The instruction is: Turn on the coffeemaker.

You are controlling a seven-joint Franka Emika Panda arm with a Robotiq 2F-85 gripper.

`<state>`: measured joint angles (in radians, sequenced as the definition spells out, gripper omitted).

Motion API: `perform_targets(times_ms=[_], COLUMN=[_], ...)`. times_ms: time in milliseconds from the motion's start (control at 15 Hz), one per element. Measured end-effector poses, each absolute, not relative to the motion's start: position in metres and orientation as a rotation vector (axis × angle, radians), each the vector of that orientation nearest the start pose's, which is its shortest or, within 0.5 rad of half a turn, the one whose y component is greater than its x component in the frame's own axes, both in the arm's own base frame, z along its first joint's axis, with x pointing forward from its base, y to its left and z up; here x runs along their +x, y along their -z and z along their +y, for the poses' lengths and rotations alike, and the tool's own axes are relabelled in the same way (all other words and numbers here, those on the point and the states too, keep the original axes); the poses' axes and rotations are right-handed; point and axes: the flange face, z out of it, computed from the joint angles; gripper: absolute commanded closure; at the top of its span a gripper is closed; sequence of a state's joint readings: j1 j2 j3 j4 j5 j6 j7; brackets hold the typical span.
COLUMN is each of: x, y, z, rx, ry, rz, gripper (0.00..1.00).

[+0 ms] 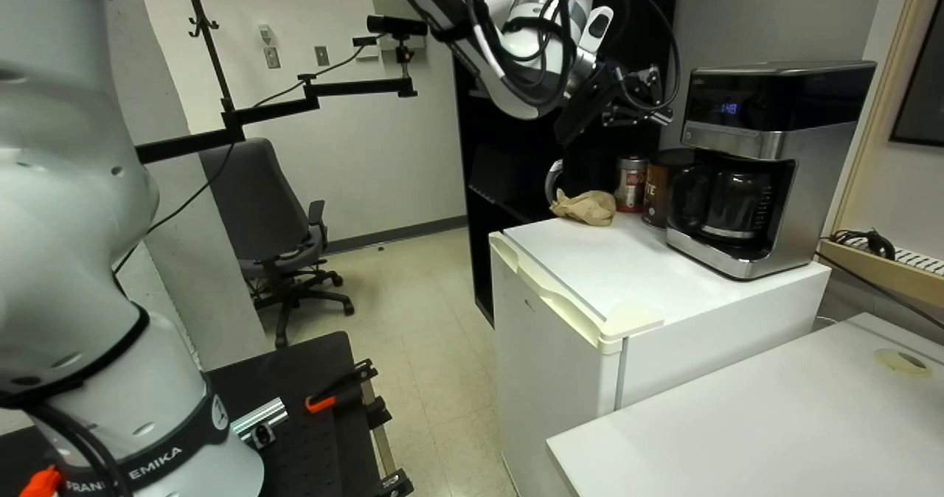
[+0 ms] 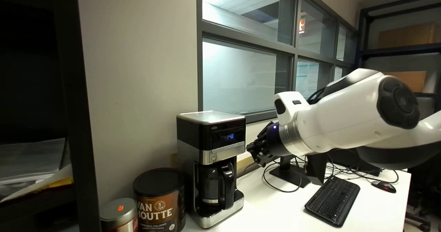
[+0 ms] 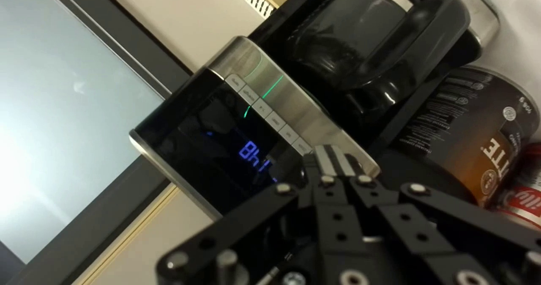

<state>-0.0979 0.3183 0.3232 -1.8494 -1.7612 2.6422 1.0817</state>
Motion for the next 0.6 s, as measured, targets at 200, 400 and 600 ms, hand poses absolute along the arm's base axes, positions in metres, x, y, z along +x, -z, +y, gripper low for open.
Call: perform_targets(times_ms=[200,400,600], x=[0.65,0.663,0.673], y=[-0.368,-0.343,-0.328], z=[0.163,0.17,0.175], rx=[2.133,2.102,2.078], ry=[-1.205,-1.215,-1.234], rz=[0.641,0.657,0.67], gripper=[1.0,1.0,1.0])
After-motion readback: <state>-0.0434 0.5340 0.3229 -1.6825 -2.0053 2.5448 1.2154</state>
